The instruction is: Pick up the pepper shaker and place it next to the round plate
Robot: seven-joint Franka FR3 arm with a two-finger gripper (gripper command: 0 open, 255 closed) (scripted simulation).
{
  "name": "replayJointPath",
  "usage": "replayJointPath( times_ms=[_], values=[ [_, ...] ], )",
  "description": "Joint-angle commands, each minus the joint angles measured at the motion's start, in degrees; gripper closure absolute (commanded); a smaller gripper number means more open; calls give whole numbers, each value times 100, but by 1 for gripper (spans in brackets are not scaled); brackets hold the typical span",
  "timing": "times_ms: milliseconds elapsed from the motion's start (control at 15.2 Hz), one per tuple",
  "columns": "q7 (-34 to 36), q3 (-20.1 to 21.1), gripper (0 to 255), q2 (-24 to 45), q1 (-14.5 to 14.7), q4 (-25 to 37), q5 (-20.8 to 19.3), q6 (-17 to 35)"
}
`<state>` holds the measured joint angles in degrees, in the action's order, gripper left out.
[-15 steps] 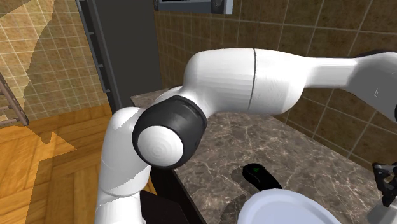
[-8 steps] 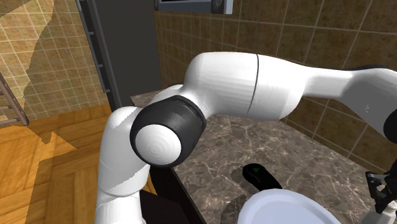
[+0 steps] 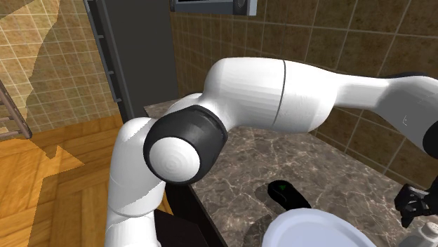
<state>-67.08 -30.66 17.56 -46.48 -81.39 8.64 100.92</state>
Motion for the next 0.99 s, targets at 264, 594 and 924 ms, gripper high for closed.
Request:
replayJointPath(
  times_ms=[264, 594, 924],
  values=[
    [7, -11, 0, 28, -46, 427, 11, -399],
    [5, -18, 0, 94, -110, 869, 45, -779],
    [6, -17, 0, 94, -109, 868, 45, -778]
  ],
)
